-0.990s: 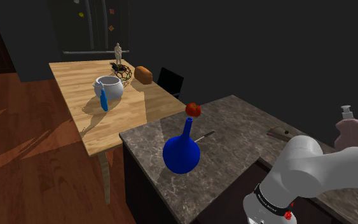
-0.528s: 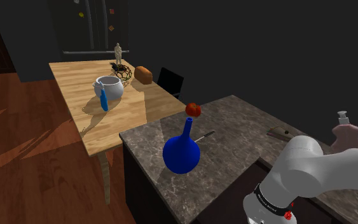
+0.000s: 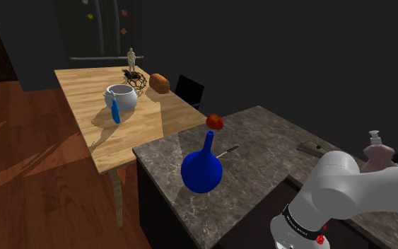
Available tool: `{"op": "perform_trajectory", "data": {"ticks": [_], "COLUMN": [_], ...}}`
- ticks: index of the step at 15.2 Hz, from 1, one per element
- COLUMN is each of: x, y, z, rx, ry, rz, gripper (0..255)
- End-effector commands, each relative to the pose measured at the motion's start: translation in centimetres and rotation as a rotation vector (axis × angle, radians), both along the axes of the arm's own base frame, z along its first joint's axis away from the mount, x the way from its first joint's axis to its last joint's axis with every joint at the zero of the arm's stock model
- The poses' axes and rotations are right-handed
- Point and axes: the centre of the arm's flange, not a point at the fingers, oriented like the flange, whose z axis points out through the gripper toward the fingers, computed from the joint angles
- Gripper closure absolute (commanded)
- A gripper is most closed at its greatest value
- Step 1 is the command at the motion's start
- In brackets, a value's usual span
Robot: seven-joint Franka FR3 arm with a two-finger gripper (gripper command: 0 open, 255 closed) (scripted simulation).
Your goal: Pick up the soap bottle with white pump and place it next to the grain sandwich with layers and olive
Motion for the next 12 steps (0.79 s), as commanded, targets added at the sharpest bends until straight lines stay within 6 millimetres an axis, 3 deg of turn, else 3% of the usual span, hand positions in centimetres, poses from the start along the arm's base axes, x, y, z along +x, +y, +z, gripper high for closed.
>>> {"op": "perform_trajectory", "data": {"ticks": [1,9,12], "x": [0.0,0.0,0.0], "y": [-0.1,-0.1,-0.1], "z": [-1.0,-5.4,-5.4], "rx": [-0.001,-0.001,-0.001], "ry": [0.0,0.0,0.0], "rz": [0.0,0.0,0.0], "gripper": [255,255,255]}}
